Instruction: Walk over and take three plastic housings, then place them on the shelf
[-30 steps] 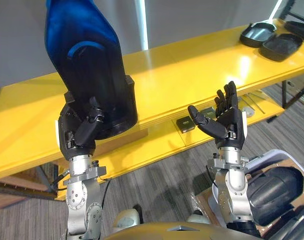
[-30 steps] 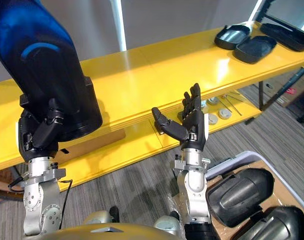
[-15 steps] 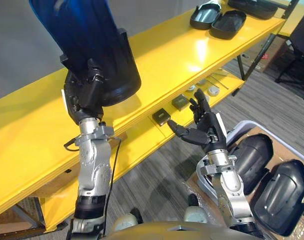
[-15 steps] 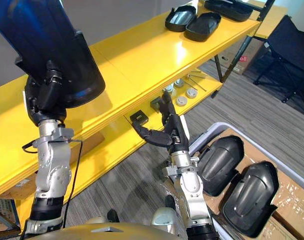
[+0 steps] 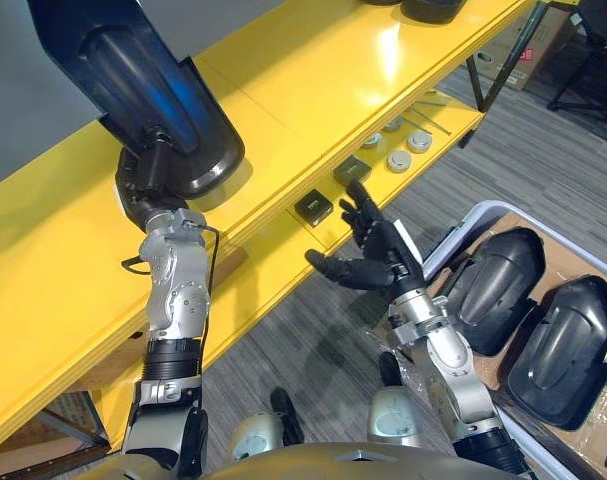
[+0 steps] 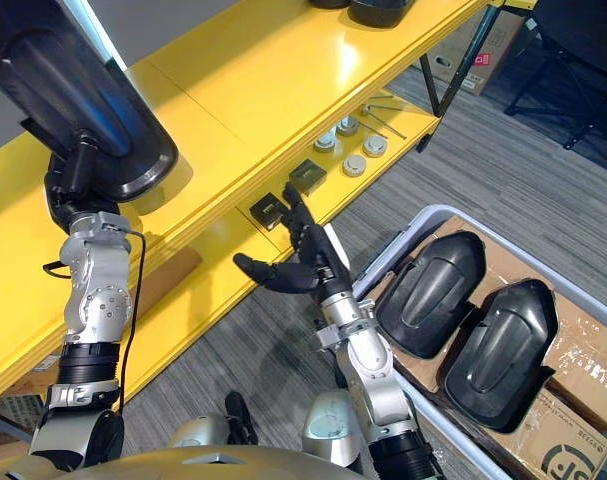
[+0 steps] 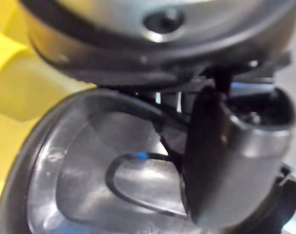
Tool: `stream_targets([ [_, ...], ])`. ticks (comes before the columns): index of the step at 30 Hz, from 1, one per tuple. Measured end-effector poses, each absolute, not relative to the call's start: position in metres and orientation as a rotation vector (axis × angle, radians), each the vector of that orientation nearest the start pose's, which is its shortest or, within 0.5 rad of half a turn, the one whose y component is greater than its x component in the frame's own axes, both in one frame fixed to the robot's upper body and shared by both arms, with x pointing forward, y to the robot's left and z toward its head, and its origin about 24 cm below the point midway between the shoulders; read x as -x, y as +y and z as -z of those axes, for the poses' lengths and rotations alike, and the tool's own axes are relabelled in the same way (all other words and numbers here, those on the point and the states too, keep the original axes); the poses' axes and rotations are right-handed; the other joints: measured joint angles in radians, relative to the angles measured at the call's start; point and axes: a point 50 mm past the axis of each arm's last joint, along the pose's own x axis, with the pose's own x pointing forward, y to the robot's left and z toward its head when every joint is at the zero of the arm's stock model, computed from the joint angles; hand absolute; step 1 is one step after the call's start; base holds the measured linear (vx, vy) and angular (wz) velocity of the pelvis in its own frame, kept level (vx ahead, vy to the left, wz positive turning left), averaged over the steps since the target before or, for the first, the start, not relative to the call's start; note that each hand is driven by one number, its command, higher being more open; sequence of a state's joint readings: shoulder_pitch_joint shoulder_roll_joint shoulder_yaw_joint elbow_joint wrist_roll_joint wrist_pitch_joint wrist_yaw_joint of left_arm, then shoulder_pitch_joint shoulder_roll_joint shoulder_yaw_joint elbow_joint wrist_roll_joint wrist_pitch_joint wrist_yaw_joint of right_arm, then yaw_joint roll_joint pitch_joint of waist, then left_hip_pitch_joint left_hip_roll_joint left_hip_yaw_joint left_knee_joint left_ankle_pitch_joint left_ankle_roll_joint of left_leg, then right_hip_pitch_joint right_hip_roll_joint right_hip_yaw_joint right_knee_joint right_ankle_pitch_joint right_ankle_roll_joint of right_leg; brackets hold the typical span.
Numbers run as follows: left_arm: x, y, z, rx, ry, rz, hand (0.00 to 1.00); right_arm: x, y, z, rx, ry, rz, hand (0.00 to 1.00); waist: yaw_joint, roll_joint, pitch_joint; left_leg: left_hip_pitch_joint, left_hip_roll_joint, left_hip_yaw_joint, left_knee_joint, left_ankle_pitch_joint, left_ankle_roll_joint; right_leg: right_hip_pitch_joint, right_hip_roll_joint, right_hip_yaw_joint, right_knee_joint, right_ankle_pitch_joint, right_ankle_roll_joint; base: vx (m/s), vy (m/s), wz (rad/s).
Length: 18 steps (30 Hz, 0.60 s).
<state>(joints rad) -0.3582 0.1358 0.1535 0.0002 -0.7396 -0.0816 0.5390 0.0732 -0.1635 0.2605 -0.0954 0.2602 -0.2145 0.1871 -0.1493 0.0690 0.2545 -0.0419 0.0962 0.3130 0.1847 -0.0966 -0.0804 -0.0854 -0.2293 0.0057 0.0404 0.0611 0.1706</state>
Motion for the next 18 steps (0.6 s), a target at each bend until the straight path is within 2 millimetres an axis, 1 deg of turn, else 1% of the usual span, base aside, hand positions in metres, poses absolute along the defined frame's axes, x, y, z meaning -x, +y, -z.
stream_targets([
  [1, -0.305, 0.209, -0.13, 0.726, -0.241, -0.483, 0.0, -0.227, -0.107, -0.06, -0.13, -0.185, -0.441, 1.0, 0.0, 0.0, 0.0, 0.0, 0.0, 0.0, 0.0, 0.0, 0.0, 0.0, 0.0, 0.0, 0.0, 0.0, 0.0, 0.0, 0.0, 0.0],
  [3, -0.307, 0.21, -0.124, 0.715, -0.2, -0.499, 0.0, -0.226, -0.105, -0.059, -0.126, -0.176, -0.452, 1.0, 0.0, -0.001, 0.002, 0.0, 0.0, 0.0, 0.001, 0.0, 0.0, 0.0, 0.0, 0.0, -0.001, 0.0, 0.0, 0.0, 0.0, 0.0],
  [5, -0.31, 0.213, -0.112, 0.676, -0.117, -0.518, 0.0, -0.225, -0.101, -0.059, -0.127, -0.174, -0.467, 1.0, 0.001, -0.004, 0.011, 0.0, 0.0, 0.0, 0.003, 0.0, 0.0, 0.0, 0.0, 0.001, -0.002, 0.001, 0.001, -0.02, -0.004, 0.0],
  [6, -0.311, 0.214, -0.11, 0.666, -0.103, -0.52, 0.0, -0.225, -0.1, -0.059, -0.127, -0.176, -0.467, 1.0, 0.0, -0.005, 0.018, 0.0, 0.001, 0.0, 0.004, 0.0, 0.0, 0.0, 0.0, 0.001, -0.002, 0.002, 0.001, -0.03, -0.006, -0.01],
  [7, -0.311, 0.215, -0.112, 0.66, -0.111, -0.518, 0.0, -0.226, -0.1, -0.06, -0.127, -0.179, -0.463, 1.0, 0.001, -0.007, 0.028, 0.0, 0.001, 0.0, 0.005, 0.0, 0.0, -0.001, 0.0, 0.001, -0.004, 0.004, 0.001, -0.05, -0.006, -0.01],
  [8, -0.315, 0.216, -0.12, 0.654, -0.135, -0.506, 0.0, -0.226, -0.102, -0.061, -0.126, -0.181, -0.445, 1.0, 0.007, -0.007, 0.042, -0.001, 0.001, 0.0, 0.007, 0.0, 0.0, -0.001, 0.0, 0.001, -0.008, 0.007, 0.002, -0.06, -0.008, -0.01],
  [10, -0.317, 0.221, -0.124, 0.636, -0.141, -0.506, 0.0, -0.228, -0.101, -0.064, -0.124, -0.193, -0.44, 1.0, 0.007, -0.01, 0.057, -0.003, 0.001, 0.001, 0.007, 0.0, 0.0, -0.005, 0.0, 0.002, -0.008, 0.008, 0.002, -0.04, -0.009, -0.03],
  [12, -0.319, 0.222, -0.128, 0.637, -0.157, -0.502, 0.0, -0.228, -0.102, -0.066, -0.122, -0.203, -0.427, 1.0, 0.008, -0.012, 0.069, -0.004, 0.001, 0.002, 0.007, 0.0, 0.0, -0.006, 0.0, 0.002, -0.008, 0.008, 0.002, 0.0, 0.0, 0.0],
  [15, -0.323, 0.224, -0.139, 0.629, -0.201, -0.481, 0.0, -0.231, -0.103, -0.076, -0.102, -0.241, -0.432, 1.0, 0.008, -0.013, 0.082, -0.032, 0.002, 0.0, 0.02, -0.001, 0.002, -0.029, 0.0, 0.003, -0.006, 0.013, 0.003, -0.01, -0.003, 0.01],
  [17, -0.327, 0.225, -0.148, 0.629, -0.239, -0.468, 0.0, -0.236, -0.105, -0.083, -0.078, -0.264, -0.441, 1.0, 0.009, -0.015, 0.101, -0.042, 0.002, -0.002, 0.025, 0.001, 0.004, -0.035, 0.0, 0.007, 0.001, 0.015, 0.003, -0.02, -0.004, 0.0],
  [18, -0.329, 0.226, -0.152, 0.632, -0.259, -0.466, 1.0, -0.239, -0.104, -0.087, -0.072, -0.278, -0.442, 1.0, 0.008, -0.016, 0.119, -0.042, 0.002, -0.003, 0.028, 0.002, 0.005, -0.037, 0.0, 0.008, 0.008, 0.015, 0.003, -0.05, -0.003, 0.0],
])
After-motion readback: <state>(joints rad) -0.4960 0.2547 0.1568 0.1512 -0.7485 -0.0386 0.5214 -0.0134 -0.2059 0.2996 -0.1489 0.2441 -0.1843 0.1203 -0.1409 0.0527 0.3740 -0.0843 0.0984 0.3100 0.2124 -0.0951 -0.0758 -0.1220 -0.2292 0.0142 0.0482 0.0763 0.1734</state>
